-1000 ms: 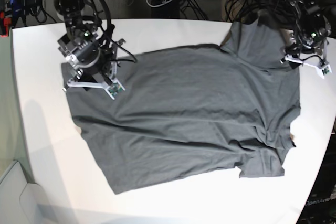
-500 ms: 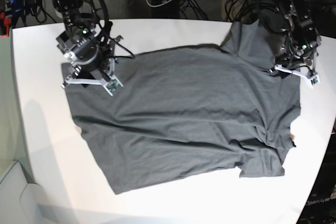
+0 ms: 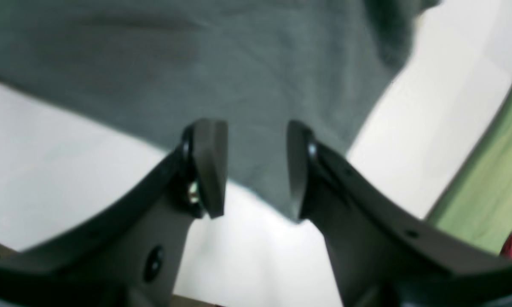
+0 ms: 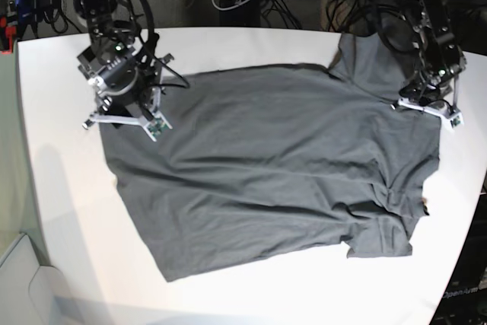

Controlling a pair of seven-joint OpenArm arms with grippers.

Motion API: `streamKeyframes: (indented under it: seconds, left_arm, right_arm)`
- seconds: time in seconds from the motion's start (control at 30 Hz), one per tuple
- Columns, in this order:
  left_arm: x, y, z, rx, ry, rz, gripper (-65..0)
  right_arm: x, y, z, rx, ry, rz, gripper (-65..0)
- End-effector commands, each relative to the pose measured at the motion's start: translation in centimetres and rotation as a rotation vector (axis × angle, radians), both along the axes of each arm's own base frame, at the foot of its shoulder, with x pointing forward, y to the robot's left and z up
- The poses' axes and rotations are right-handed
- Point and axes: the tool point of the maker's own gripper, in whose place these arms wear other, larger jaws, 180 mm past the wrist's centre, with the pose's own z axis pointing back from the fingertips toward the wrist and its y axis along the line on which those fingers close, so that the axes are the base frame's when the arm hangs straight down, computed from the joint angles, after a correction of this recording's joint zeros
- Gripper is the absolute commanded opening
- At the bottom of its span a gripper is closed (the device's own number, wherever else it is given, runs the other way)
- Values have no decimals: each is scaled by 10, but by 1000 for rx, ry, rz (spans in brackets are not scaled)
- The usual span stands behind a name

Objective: Layout the t-shirt on the table in an organized manner, then fold the t-shirt properly
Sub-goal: 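Hold the shoulder edges with both grippers and pull them apart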

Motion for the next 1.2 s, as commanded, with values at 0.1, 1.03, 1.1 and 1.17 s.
streamKeyframes:
  seconds: [0.1,1.03,1.1,1.17]
  left_arm:
    - [-8,13,-7,10,48,20,-638]
    - [-29,-18,26,-57,12,48,-648]
    - [-34,-18,23,-58,26,49,-648]
    - [-39,-19,20,-59,37,50,-648]
  right_arm:
    - [8,-6,11,0,-45,-14,-410]
    - [18,-15,-43,-2,89,-35,-498]
    - [21,-17,-52,-2,108,-40,-548]
    - [25,-19,-62,1,130,-45,-594]
